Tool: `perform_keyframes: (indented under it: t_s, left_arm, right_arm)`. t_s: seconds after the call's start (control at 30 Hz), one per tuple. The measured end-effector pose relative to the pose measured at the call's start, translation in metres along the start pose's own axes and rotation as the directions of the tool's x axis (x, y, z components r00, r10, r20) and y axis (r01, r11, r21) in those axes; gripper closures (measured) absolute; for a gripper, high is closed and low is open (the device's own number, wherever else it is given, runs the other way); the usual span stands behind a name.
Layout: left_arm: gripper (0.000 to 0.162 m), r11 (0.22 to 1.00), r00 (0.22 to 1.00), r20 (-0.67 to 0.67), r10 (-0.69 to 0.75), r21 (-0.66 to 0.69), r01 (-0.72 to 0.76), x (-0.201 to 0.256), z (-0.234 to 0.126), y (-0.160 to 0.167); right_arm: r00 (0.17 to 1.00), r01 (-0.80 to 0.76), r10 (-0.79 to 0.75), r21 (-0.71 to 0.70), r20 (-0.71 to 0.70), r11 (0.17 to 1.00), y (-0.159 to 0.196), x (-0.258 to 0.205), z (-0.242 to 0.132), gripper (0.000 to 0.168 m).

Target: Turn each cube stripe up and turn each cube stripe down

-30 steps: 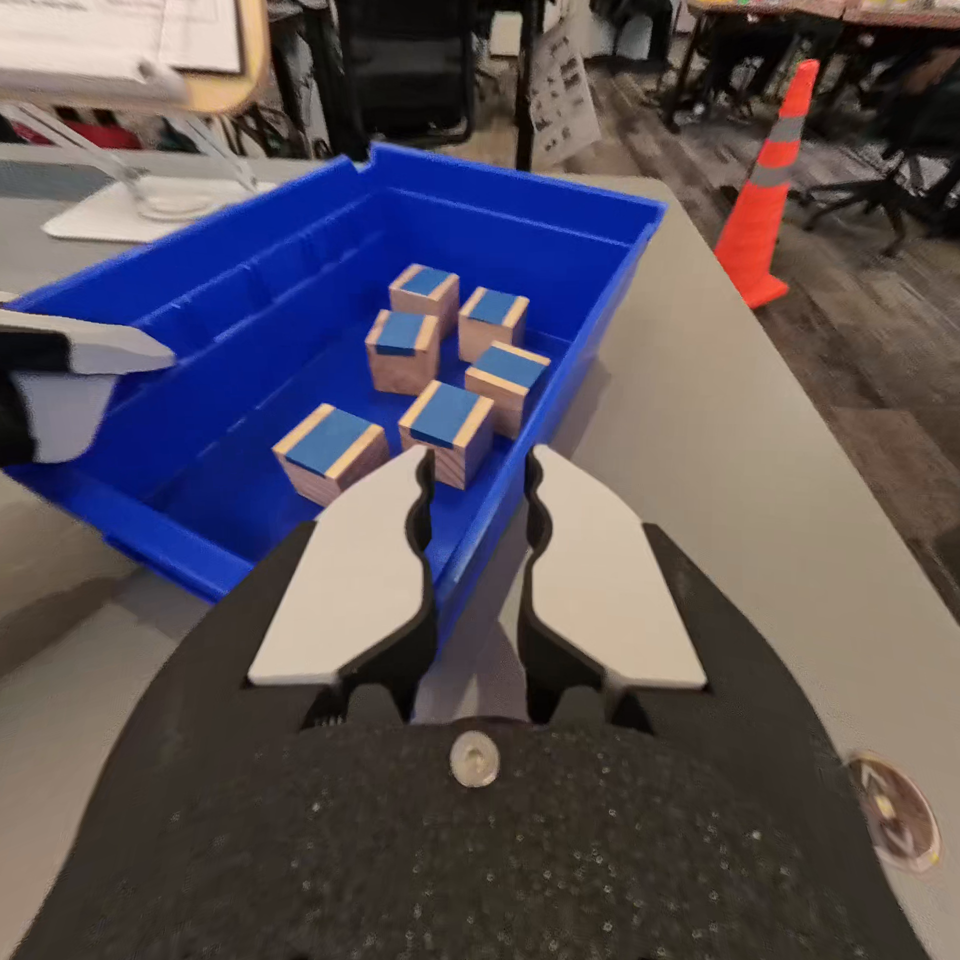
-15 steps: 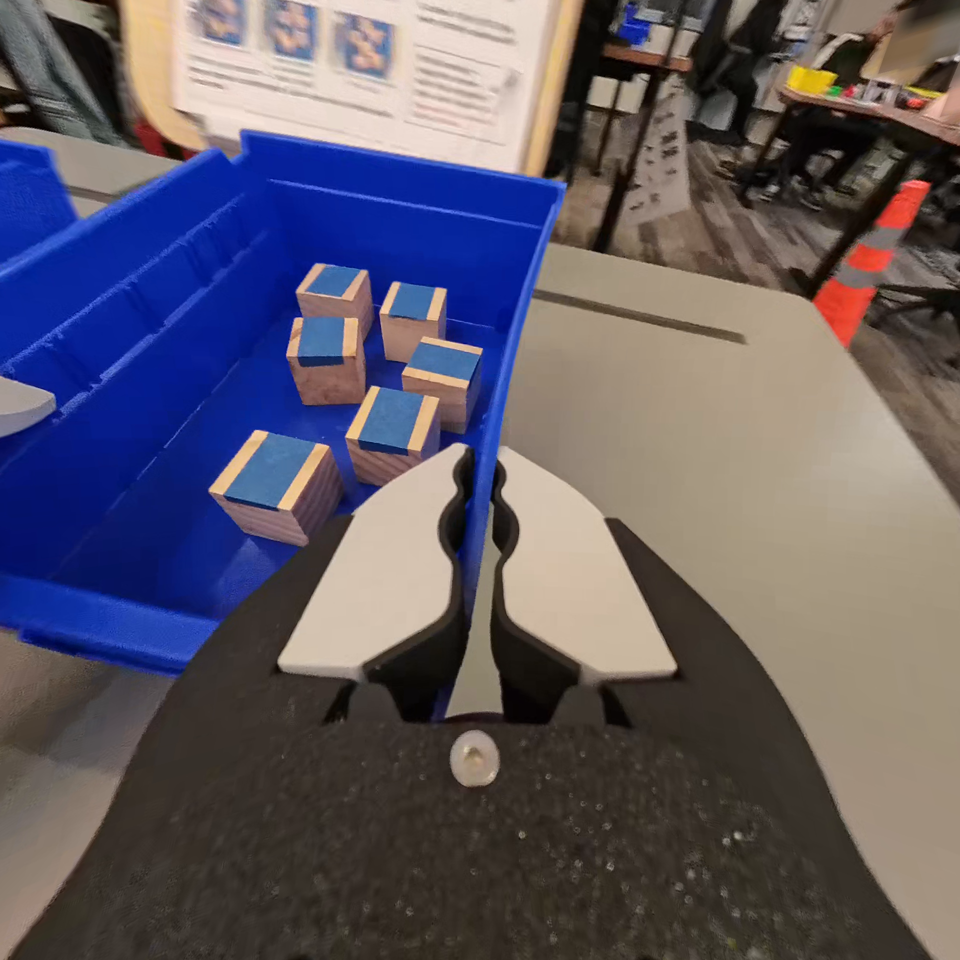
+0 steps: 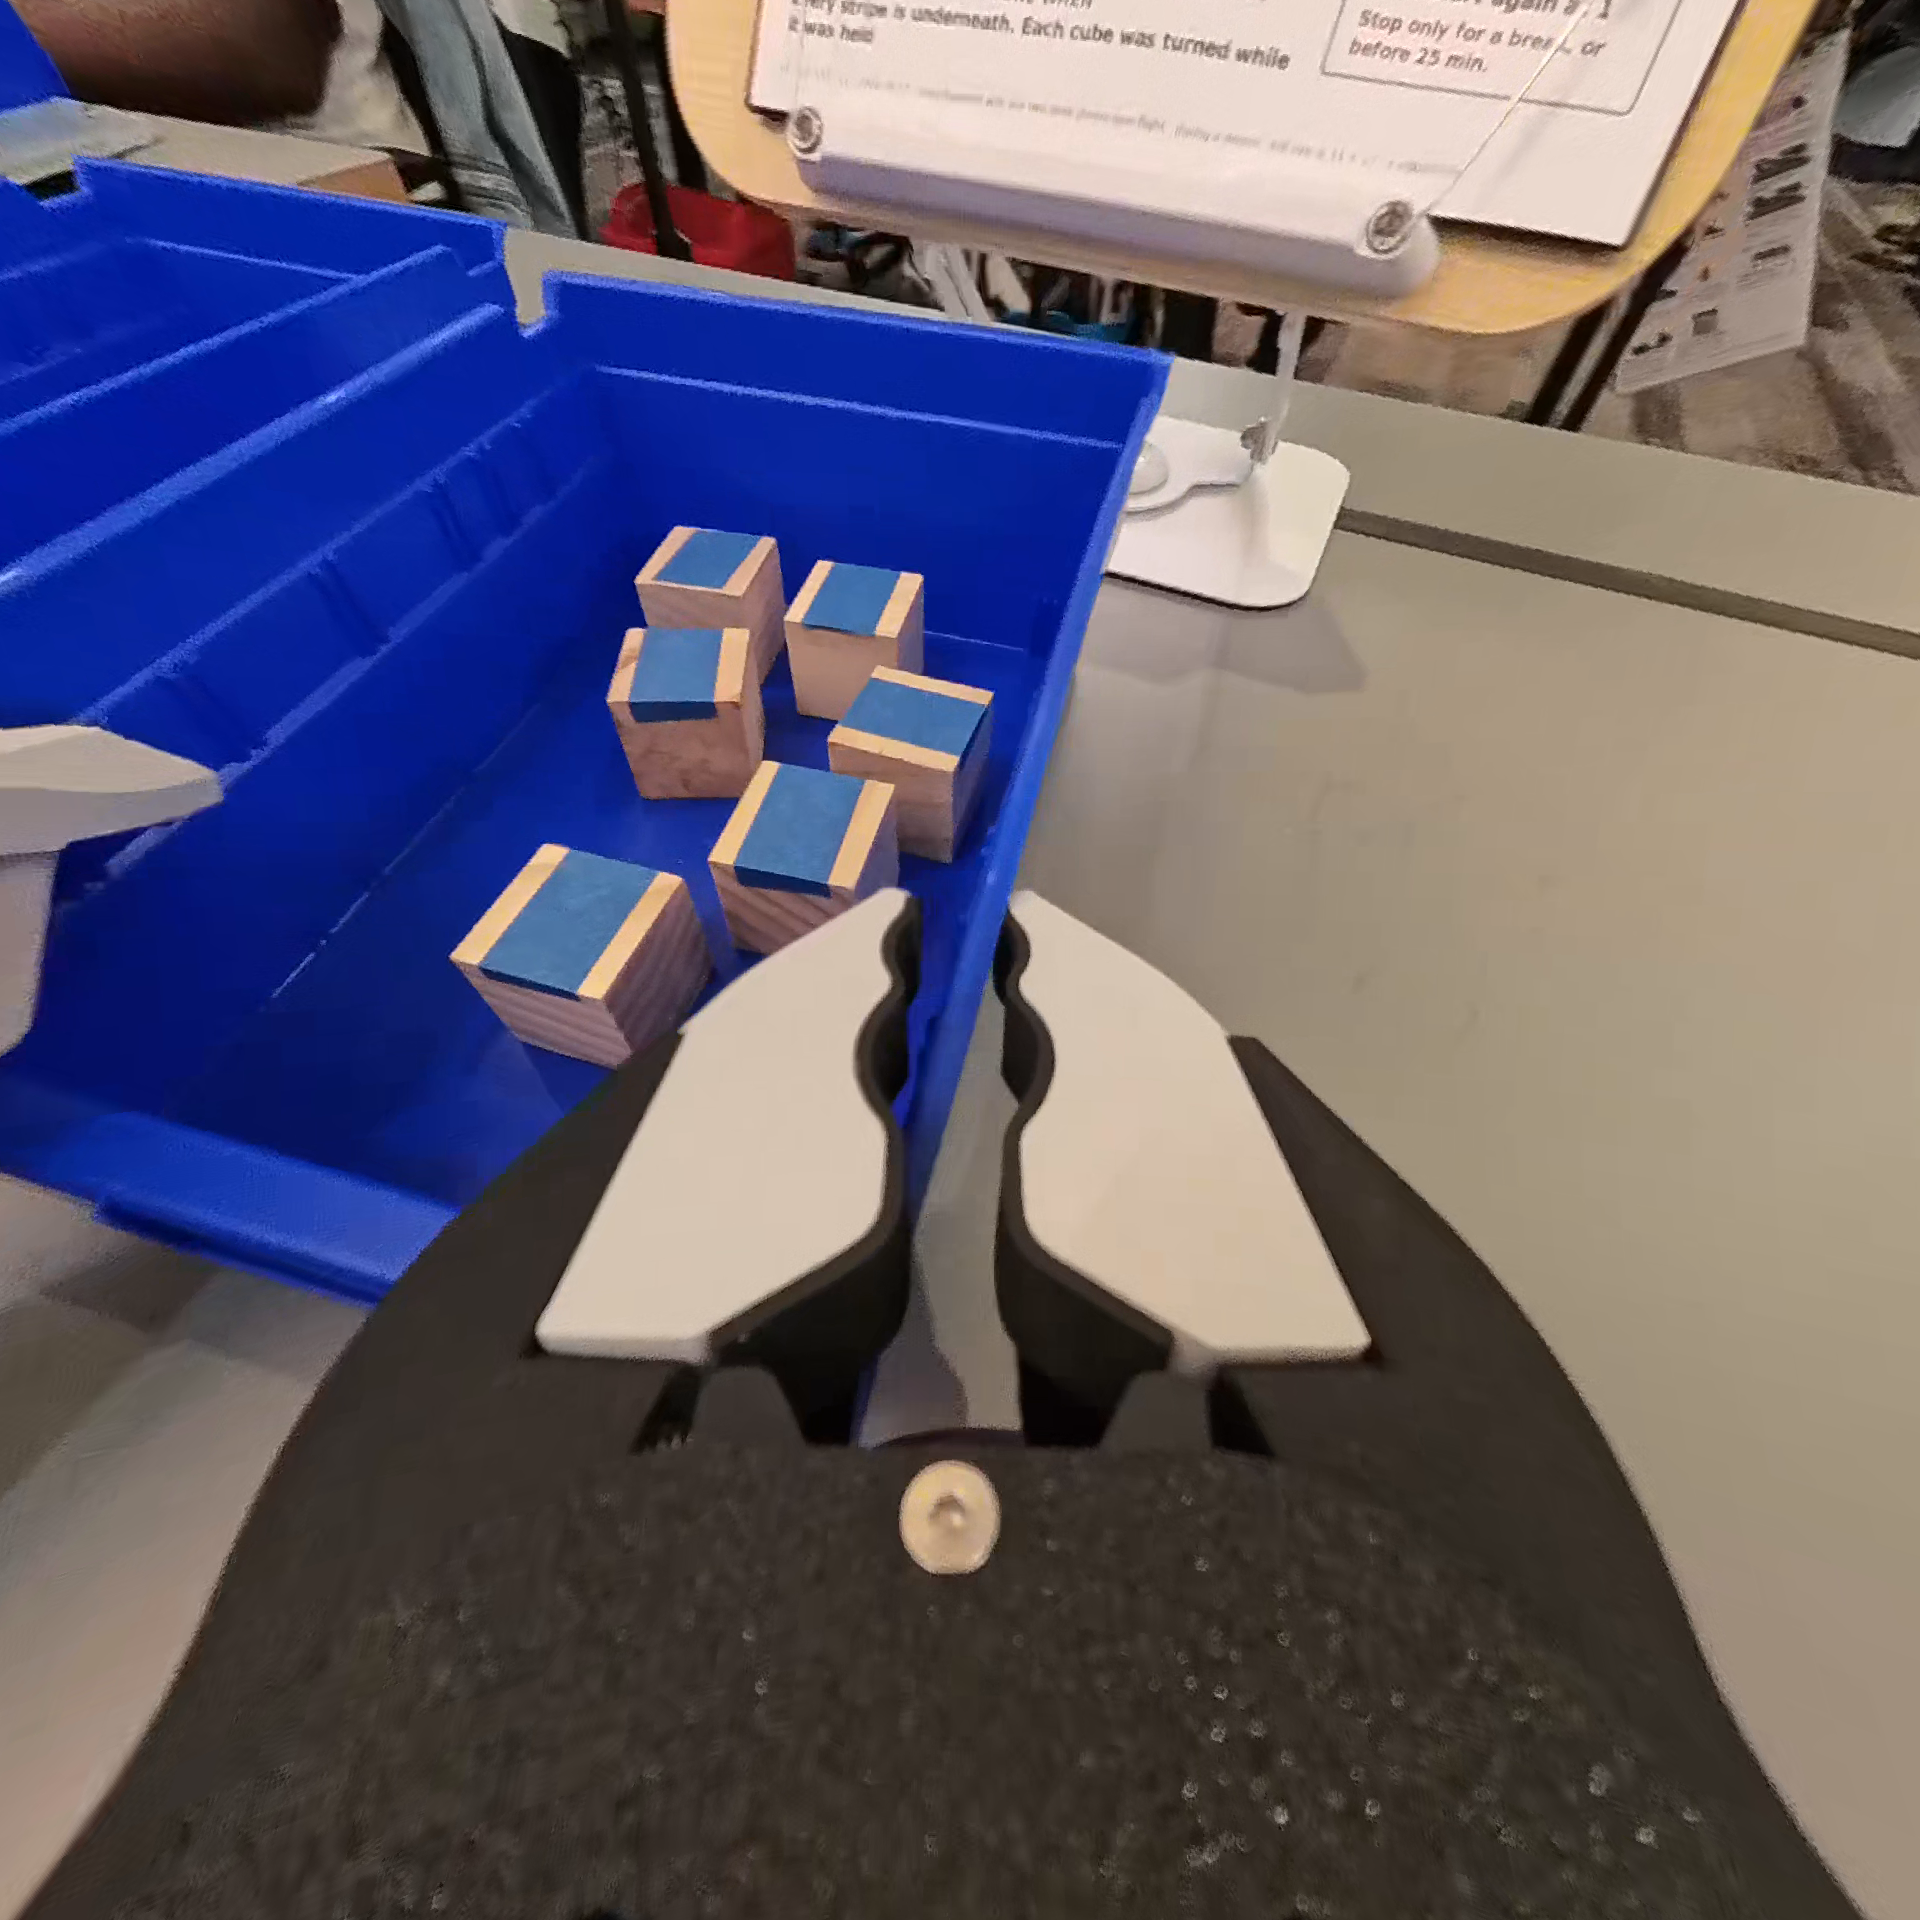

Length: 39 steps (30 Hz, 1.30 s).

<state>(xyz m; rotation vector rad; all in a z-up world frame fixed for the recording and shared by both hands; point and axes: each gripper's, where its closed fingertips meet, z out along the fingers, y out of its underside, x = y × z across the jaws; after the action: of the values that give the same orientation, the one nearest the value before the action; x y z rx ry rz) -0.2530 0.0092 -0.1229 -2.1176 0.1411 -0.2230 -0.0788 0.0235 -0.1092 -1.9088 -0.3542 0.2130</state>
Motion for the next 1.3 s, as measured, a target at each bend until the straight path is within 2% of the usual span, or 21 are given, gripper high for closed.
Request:
perform_keyframes:
  t_s: [0.07, 0.1, 0.17, 0.27, 0.37, 0.47, 0.53, 0.6, 0.7, 0.73, 0.8, 1.03, 1.17, 1.3]
  left_arm:
    - [0.111, 0.999, 0.996, -0.078, -0.039, -0.004, 0.039, 0.005, -0.012, -0.003]
    - [0.104, 0.998, 0.991, -0.118, -0.057, 0.005, 0.058, 0.005, -0.024, -0.005]
    - [0.102, 0.998, 0.989, -0.141, -0.051, 0.029, 0.056, -0.012, -0.053, -0.004]
    - [0.100, 0.995, 0.996, -0.056, -0.065, 0.071, 0.069, -0.077, -0.095, 0.004]
    - [0.100, 0.987, 0.989, 0.068, -0.130, 0.103, 0.122, -0.169, -0.119, 0.011]
    - [0.090, 0.988, 0.979, 0.132, -0.154, 0.050, 0.149, -0.242, -0.113, 0.022]
    - [0.090, 0.987, 0.983, 0.090, -0.159, 0.026, 0.158, -0.259, -0.096, 0.023]
    - [0.091, 0.988, 0.986, 0.055, -0.155, 0.036, 0.153, -0.265, -0.078, 0.014]
    - [0.100, 0.994, 0.982, 0.152, -0.111, 0.035, 0.107, -0.284, -0.056, 0.005]
    - [0.113, 0.992, 0.982, 0.140, -0.124, 0.016, 0.123, -0.283, -0.051, 0.006]
    - [0.155, 0.985, 0.979, 0.113, -0.170, 0.006, 0.171, -0.280, -0.051, 0.011]
    - [0.158, 0.983, 0.964, 0.191, -0.183, 0.030, 0.181, -0.264, -0.108, 0.049]
    - [0.154, 0.964, 0.954, 0.154, -0.257, 0.104, 0.243, -0.248, -0.146, 0.073]
    - [0.153, 0.966, 0.958, 0.150, -0.244, 0.121, 0.227, -0.238, -0.170, 0.089]
  right_arm:
    - [0.999, 0.014, -0.015, 0.013, 0.041, 1.000, 0.001, -0.001, -0.005, 0.147]
    - [0.999, 0.027, -0.028, 0.057, 0.030, 0.998, -0.002, 0.001, -0.013, 0.133]
    - [0.996, 0.091, -0.092, 0.173, 0.002, 0.981, -0.012, 0.003, -0.035, 0.127]
    - [0.988, 0.136, -0.149, 0.255, 0.033, 0.957, -0.018, -0.014, -0.060, 0.123]
    - [0.979, 0.100, -0.140, 0.246, 0.151, 0.964, -0.008, -0.049, -0.070, 0.122]
    - [0.942, 0.120, -0.199, 0.284, 0.269, 0.951, 0.001, -0.098, -0.088, 0.117]
    - [0.909, 0.158, -0.261, 0.310, 0.326, 0.938, 0.006, -0.132, -0.099, 0.113]
    - [0.884, 0.177, -0.313, 0.371, 0.346, 0.912, 0.005, -0.158, -0.109, 0.113]
    - [0.907, 0.188, -0.333, 0.462, 0.257, 0.867, 0.003, -0.173, -0.113, 0.116]
    - [0.905, 0.196, -0.345, 0.478, 0.247, 0.856, 0.005, -0.177, -0.114, 0.121]
    - [0.895, 0.221, -0.364, 0.452, 0.259, 0.864, 0.012, -0.186, -0.112, 0.124]
    - [0.880, 0.211, -0.303, 0.270, 0.367, 0.940, 0.027, -0.222, -0.087, 0.125]
    - [0.864, 0.187, -0.247, 0.176, 0.439, 0.967, 0.029, -0.260, -0.065, 0.125]
    - [0.885, 0.127, -0.149, 0.079, 0.441, 0.989, 0.031, -0.285, -0.035, 0.126]
